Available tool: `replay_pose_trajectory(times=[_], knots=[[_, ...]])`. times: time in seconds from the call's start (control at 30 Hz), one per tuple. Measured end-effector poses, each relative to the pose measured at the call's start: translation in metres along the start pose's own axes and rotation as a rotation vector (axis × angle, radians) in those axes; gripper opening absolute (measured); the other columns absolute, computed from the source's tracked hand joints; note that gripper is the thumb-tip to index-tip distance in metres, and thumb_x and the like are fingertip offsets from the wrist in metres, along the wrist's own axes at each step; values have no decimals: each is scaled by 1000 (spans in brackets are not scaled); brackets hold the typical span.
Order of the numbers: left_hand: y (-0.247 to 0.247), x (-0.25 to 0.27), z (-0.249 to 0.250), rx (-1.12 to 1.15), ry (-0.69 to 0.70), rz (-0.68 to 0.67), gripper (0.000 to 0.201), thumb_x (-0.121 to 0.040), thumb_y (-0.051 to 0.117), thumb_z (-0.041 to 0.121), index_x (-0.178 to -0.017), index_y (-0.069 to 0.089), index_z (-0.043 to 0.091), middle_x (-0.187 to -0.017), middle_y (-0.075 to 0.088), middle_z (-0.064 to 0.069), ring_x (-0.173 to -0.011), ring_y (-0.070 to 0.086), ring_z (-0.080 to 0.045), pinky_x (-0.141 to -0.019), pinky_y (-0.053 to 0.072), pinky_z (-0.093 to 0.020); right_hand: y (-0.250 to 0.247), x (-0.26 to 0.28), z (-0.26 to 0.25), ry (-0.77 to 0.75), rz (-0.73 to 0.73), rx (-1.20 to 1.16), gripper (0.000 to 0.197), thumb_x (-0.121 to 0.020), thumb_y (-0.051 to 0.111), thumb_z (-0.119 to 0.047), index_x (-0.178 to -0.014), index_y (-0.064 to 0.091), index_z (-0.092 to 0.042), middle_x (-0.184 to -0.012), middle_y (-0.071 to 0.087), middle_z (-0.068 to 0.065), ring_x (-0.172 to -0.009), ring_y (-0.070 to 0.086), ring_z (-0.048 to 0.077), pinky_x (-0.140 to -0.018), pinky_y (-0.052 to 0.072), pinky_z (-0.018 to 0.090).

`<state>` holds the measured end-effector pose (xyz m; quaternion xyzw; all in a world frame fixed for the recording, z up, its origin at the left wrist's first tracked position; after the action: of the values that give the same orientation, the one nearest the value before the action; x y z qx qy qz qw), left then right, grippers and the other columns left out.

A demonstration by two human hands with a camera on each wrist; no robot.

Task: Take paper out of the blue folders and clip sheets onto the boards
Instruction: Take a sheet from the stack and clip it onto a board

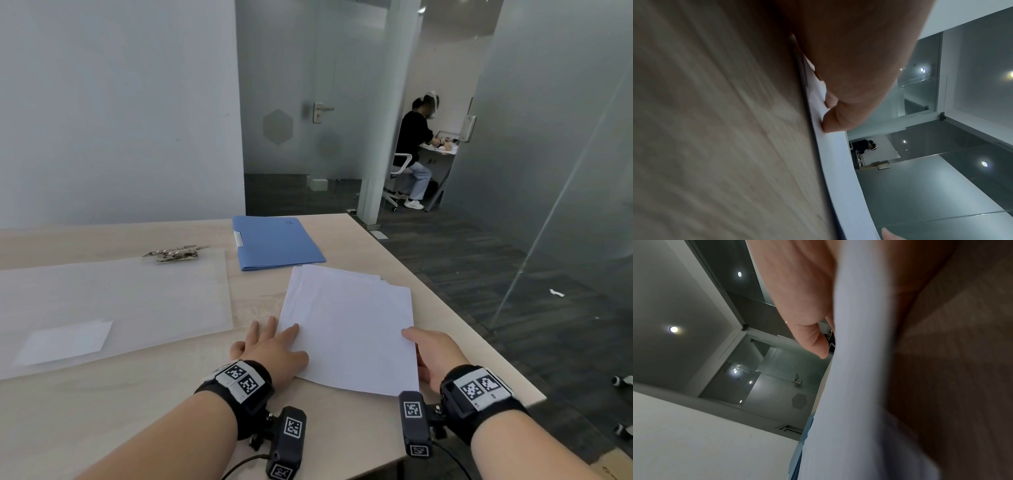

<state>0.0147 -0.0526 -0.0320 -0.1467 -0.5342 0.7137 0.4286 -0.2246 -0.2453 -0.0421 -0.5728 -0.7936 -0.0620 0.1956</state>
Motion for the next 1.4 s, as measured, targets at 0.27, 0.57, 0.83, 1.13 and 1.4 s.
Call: replay_pose_trajectory(times=[0.27,0.57,0.83,1.13,1.4], knots=[[1,-1,0,-20,-6,-2,78,-76,37,59,-149,12,49,-165,-4,9,-151,-14,-19,-117,-3,-46,2,1,-2,3,-14,7,21,-96,60,-14,-104,68,4,-103,75,24,-98,70,43,-80,56,45],[1,-2,-2,-1,-5,11,83,-74,39,59,-150,10,47,-165,-4,10,-151,-14,-18,-117,-2,-45,4,-2,0,0,-24,22,20,-94,63,-12,-103,70,5,-101,76,25,-96,72,42,-84,56,48],[4,-4,-4,9,1,-9,77,-72,42,61,-145,16,58,-165,-4,9,-151,-15,-18,-117,-5,-45,4,-2,-1,-1,-44,55,18,-94,63,-11,-99,71,4,-100,76,24,-95,72,42,-82,56,47],[5,-6,-3,-22,-4,-9,82,-74,37,59,-150,10,46,-165,-5,9,-151,-15,-20,-115,-2,-47,1,3,-2,-42,-23,52,13,-90,63,-2,-95,71,7,-103,74,30,-100,70,48,-90,54,58],[7,-7,-4,-62,11,-19,83,-75,34,57,-152,8,41,-165,-5,9,-151,-14,-22,-116,0,-48,-2,13,-3,-95,-41,-17,11,-92,61,-1,-92,72,3,-100,76,27,-96,72,44,-81,52,46]])
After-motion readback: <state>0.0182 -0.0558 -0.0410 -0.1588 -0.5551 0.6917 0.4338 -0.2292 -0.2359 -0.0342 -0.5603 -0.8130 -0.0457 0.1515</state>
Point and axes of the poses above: each hand's wrist, its own x-axis away from the middle knuckle, its own y-axis out of the palm, z = x × y, the point moved 8 cm from there along -x, towards the middle knuckle
